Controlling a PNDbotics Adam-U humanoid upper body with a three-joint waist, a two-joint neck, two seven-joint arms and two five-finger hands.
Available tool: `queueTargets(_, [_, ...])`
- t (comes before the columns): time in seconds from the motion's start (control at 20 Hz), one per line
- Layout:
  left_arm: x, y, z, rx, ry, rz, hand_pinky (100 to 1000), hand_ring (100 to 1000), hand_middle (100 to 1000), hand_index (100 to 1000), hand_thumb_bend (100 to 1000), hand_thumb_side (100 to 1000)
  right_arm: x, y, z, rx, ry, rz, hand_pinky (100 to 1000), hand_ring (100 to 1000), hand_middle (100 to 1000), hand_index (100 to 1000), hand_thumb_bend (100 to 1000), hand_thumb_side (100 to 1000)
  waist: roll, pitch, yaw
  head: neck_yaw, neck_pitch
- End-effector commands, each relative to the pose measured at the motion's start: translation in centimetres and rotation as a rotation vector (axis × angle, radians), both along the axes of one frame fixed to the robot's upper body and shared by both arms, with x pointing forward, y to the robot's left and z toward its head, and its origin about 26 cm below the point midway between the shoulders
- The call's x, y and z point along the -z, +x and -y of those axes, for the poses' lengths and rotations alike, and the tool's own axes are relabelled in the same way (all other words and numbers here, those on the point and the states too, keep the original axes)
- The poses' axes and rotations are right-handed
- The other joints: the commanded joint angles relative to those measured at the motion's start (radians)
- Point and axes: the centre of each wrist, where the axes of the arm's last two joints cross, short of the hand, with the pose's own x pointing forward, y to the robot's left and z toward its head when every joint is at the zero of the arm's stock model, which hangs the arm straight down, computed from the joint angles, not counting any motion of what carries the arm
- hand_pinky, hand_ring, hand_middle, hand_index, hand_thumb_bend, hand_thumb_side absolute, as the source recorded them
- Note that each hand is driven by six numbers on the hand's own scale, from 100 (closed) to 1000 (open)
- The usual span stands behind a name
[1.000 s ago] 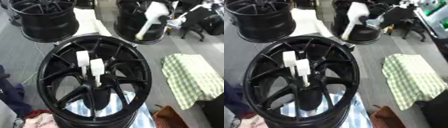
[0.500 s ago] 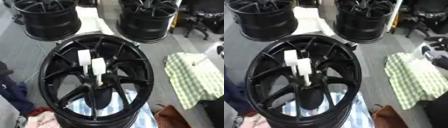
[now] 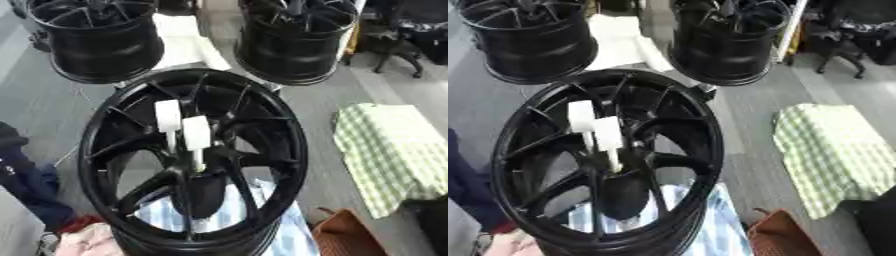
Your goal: Pull the pin out of the wheel hub.
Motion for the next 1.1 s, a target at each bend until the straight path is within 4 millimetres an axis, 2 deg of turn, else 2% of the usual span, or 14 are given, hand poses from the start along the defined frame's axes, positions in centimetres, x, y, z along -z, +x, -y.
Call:
queueTargets(0.05, [-0.7,0.2,0.0,0.006,0.008,0.027,746,1000,751,933,100,918,-1.5,1.3,-2.1,-0.098,0.005,0.075,762,732,756,891,100,669,0.002,-0.009,0.0,-0.002,-0.003])
queueTargets(0.25, [-0.6,0.2,0.1,0.015,0.005,0.025,745,1000,750,933,100,919,-1.7,2.4,-5.2,-0.211,0.037,0.098,758,716,737,887,100,662,0.005,-0.009,0.003,-0.005,-0.003])
queueTargets(0.55, [-0.6,0.2,0.3,0.023,0.001,0.024,745,1000,751,933,100,920,-1.5,3.0,-8.6,-0.352,0.08,0.099,754,703,725,883,100,651,0.005,-0.009,0.007,-0.005,-0.003])
queueTargets(0.6, [-0.6,0.2,0.3,0.022,0.0,0.023,745,1000,751,933,100,916,-1.5,3.0,-8.9,-0.369,0.085,0.096,753,701,722,882,180,517,0.006,-0.009,0.006,-0.004,-0.003])
queueTargets(0.65, [-0.5,0.2,0.3,0.022,-0.001,0.022,745,1000,751,932,100,920,-1.4,3.1,-9.3,-0.385,0.092,0.093,752,698,719,881,100,645,0.006,-0.009,0.006,-0.003,-0.003])
queueTargets(0.85, [-0.5,0.2,0.4,0.027,-0.003,0.021,745,1000,750,932,100,919,-1.1,3.3,-10.5,-0.451,0.099,0.079,752,695,713,880,100,640,0.006,-0.01,0.01,-0.003,-0.003])
queueTargets(0.9, [-0.5,0.2,0.4,0.028,-0.004,0.021,744,1000,750,932,100,919,-1.1,3.4,-10.8,-0.468,0.099,0.078,752,695,711,881,123,619,0.006,-0.01,0.01,-0.004,-0.003])
queueTargets(1.1, [-0.5,0.3,0.5,0.034,-0.004,0.019,745,1000,750,930,100,919,-1.2,3.3,-11.3,-0.503,0.097,0.074,752,694,712,881,100,639,0.006,-0.011,0.01,-0.005,-0.003])
